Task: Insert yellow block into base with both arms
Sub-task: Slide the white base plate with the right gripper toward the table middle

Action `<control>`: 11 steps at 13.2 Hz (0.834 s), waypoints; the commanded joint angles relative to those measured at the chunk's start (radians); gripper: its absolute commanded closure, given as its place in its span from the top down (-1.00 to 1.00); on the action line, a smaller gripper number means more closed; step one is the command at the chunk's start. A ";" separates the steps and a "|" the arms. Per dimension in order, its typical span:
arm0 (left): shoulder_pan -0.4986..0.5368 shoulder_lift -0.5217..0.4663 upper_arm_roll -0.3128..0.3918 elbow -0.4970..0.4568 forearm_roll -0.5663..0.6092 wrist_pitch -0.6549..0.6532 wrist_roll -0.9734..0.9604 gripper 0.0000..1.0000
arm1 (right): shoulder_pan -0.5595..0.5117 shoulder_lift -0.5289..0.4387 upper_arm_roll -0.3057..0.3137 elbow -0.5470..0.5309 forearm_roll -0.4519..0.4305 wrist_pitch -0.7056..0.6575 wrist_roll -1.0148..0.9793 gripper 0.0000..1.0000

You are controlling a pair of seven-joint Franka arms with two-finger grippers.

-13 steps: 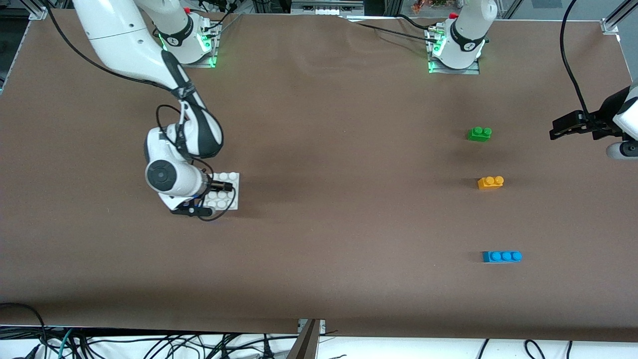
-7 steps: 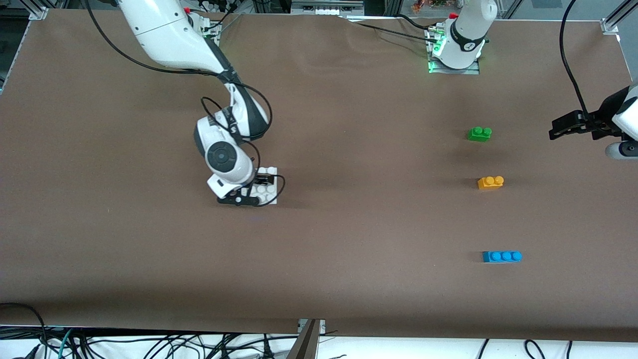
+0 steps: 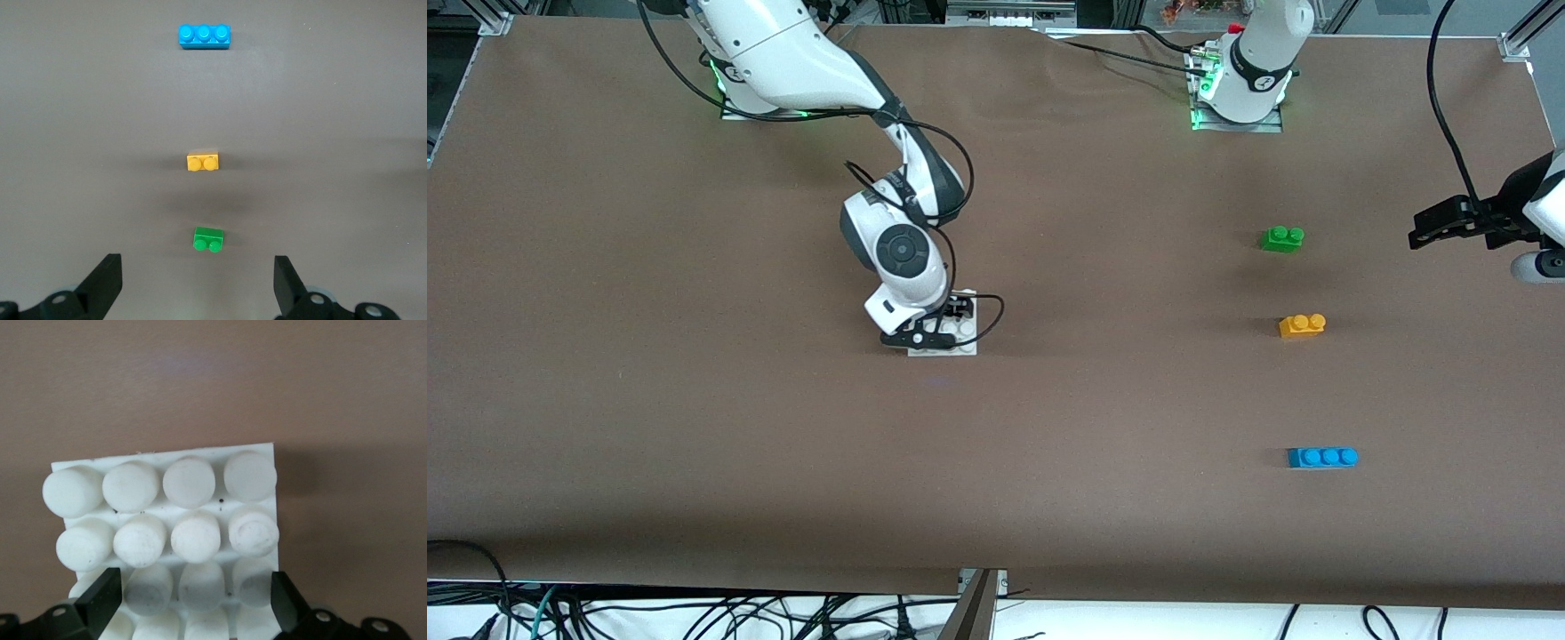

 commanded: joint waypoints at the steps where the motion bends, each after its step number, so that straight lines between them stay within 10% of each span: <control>1: 0.002 -0.004 0.005 0.012 -0.028 -0.003 0.022 1.00 | 0.039 0.049 -0.001 0.069 0.019 0.004 0.069 1.00; 11: 0.005 -0.004 0.012 0.016 -0.027 -0.002 0.024 1.00 | 0.131 0.080 -0.001 0.138 0.016 0.004 0.198 1.00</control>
